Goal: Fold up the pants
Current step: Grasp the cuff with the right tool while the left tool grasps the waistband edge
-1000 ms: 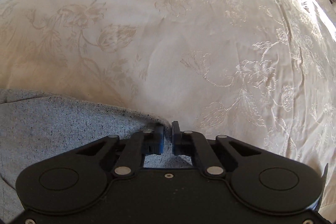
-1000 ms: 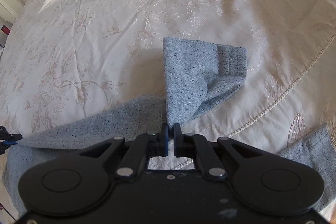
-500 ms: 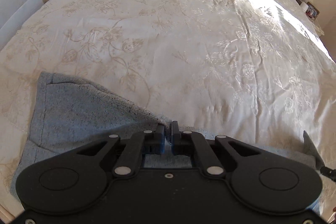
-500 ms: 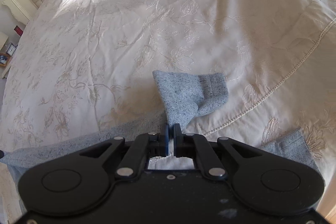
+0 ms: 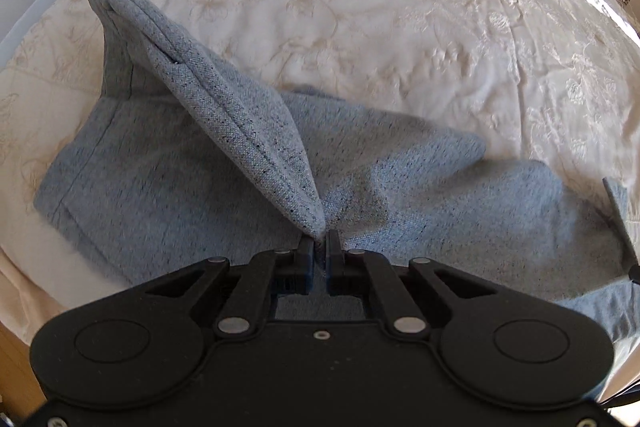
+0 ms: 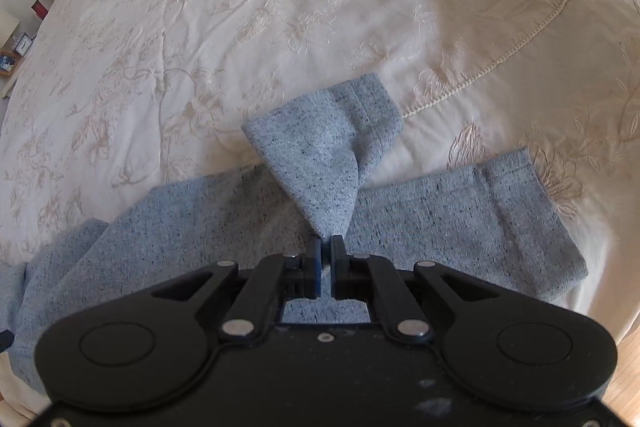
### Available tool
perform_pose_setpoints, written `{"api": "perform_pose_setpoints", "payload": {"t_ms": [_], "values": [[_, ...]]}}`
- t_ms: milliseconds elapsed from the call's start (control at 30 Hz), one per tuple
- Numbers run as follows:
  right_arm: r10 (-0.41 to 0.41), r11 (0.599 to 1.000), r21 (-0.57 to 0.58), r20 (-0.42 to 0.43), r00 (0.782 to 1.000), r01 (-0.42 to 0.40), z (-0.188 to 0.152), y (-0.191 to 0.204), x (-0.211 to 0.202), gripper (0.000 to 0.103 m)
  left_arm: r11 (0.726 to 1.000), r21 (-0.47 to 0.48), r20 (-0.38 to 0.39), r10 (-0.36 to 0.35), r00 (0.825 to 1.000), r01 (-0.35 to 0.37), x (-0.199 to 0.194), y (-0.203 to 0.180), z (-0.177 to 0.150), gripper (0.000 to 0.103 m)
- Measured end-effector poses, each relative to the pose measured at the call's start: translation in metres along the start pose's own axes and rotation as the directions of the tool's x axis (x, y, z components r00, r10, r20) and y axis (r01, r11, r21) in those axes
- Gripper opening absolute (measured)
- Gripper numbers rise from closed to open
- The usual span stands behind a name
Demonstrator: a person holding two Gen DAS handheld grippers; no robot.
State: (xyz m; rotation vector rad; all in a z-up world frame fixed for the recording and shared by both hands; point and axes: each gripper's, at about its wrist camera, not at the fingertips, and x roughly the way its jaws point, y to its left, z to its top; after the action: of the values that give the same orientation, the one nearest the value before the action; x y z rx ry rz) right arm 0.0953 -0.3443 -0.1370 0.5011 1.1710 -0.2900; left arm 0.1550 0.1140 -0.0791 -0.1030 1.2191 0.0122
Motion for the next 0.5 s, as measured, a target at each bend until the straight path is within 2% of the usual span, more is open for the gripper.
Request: {"api": "perform_pose_setpoints", "payload": {"t_ms": [267,500], "values": [[0.005,0.998,-0.055,-0.018,1.0,-0.006,-0.017,-0.006,0.008,0.005,0.999,-0.018,-0.045,0.032,0.998,-0.033,0.022,-0.003,-0.036,0.006],[0.025,0.996,-0.08,-0.02,0.999,-0.027,-0.022,-0.007,0.002,0.005,0.997,-0.004,-0.065,0.072,0.995,-0.072,0.041,-0.005,-0.032,0.006]]}}
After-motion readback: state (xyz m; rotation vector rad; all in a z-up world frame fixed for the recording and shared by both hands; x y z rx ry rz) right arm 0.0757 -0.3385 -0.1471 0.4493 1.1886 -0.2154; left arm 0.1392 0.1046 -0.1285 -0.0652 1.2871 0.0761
